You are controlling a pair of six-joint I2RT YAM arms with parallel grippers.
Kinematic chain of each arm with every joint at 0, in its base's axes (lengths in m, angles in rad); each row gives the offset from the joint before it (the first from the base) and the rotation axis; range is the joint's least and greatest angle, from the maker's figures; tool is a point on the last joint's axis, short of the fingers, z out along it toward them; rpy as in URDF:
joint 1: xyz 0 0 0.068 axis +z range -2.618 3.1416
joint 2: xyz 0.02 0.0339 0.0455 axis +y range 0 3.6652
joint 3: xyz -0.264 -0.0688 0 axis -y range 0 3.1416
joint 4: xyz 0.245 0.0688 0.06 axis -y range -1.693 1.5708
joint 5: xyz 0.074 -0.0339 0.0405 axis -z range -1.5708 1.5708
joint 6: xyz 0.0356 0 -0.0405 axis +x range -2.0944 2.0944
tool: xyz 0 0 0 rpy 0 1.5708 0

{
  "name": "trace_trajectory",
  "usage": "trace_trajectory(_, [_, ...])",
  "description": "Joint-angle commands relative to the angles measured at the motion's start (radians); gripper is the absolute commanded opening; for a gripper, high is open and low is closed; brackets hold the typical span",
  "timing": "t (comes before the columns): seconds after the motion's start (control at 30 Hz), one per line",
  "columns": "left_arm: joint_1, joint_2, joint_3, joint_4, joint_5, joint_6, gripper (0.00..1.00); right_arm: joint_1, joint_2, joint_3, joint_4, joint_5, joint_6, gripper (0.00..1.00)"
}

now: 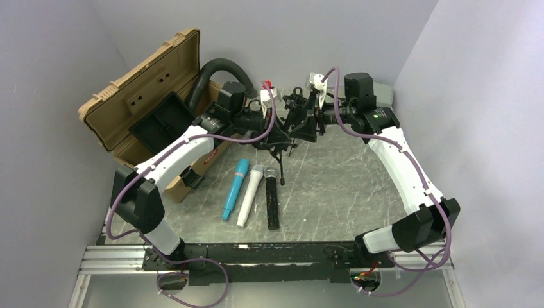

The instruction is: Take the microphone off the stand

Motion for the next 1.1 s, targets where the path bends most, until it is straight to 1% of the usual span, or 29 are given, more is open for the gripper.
trace_trajectory(0.0, [-0.022,-0.036,0.021,0.013,0.038,0.082,0.00,-0.002,0.008,0.053,0.086,-0.059,0.046,0.64])
trace_trajectory(0.17, [-0.030,-0.020,0.034,-0.003,0.025,0.095,0.00,-0.003,0.010,0.033,0.127,-0.090,0.090,0.61])
trace_trajectory(0.43, [-0.045,-0.005,0.045,-0.017,0.021,0.115,0.00,-0.003,0.006,-0.016,0.193,-0.105,0.142,0.44])
trace_trajectory(0.6, [-0.048,-0.004,0.045,-0.005,0.025,0.104,0.00,-0.004,0.007,-0.044,0.220,-0.111,0.163,0.42])
trace_trajectory(0.77, [-0.050,-0.004,0.048,-0.002,0.023,0.097,0.00,-0.001,0.006,-0.073,0.253,-0.124,0.189,0.35])
trace_trajectory(0.83, [-0.049,-0.002,0.051,-0.002,0.019,0.095,0.00,-0.001,0.005,-0.082,0.262,-0.132,0.199,0.31])
trace_trajectory(0.93, [-0.049,-0.001,0.056,-0.005,0.012,0.096,0.00,-0.002,0.004,-0.088,0.261,-0.138,0.198,0.21])
trace_trajectory(1.03, [-0.049,0.001,0.055,-0.003,0.008,0.096,0.00,-0.001,-0.007,-0.090,0.253,-0.128,0.185,0.04])
trace_trajectory(1.07, [-0.048,0.003,0.054,-0.003,0.007,0.096,0.00,-0.002,-0.013,-0.091,0.249,-0.119,0.179,0.00])
